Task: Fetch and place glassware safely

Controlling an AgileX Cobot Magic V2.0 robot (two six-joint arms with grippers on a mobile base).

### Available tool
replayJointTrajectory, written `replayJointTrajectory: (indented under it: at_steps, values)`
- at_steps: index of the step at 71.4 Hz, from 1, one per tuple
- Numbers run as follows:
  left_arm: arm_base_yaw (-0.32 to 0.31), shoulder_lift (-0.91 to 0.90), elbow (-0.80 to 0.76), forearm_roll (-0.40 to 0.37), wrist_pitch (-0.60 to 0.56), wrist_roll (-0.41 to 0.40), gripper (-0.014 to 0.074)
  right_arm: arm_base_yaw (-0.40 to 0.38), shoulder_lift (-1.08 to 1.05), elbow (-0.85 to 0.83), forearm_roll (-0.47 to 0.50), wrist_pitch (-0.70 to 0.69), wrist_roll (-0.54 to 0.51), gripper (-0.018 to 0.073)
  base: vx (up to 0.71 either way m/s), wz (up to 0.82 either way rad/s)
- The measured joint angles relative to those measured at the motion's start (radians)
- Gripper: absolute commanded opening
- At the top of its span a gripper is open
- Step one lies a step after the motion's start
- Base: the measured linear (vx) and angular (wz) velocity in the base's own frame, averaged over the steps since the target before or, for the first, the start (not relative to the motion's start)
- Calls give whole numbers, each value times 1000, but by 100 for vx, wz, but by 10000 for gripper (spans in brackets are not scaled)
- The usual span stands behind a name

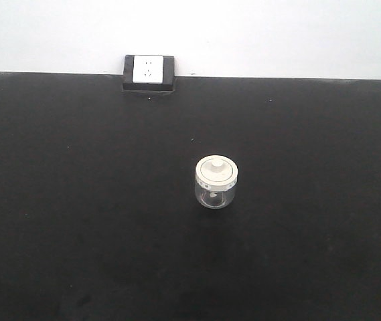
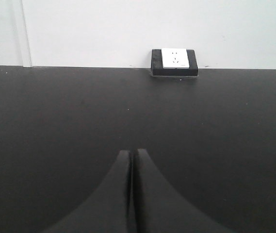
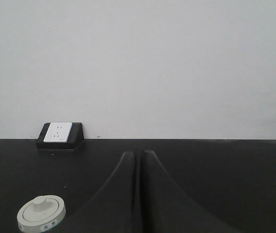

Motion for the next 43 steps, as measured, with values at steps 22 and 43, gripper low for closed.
replayJointTrajectory:
  at_steps: [22, 43]
  values:
    - [0, 0, 3, 0, 1, 0, -7, 0, 0, 0, 0, 0, -7, -3, 0, 0]
    - [0, 0, 3, 0, 1, 0, -7, -3, 7, 0, 188, 36, -160, -3, 0, 0]
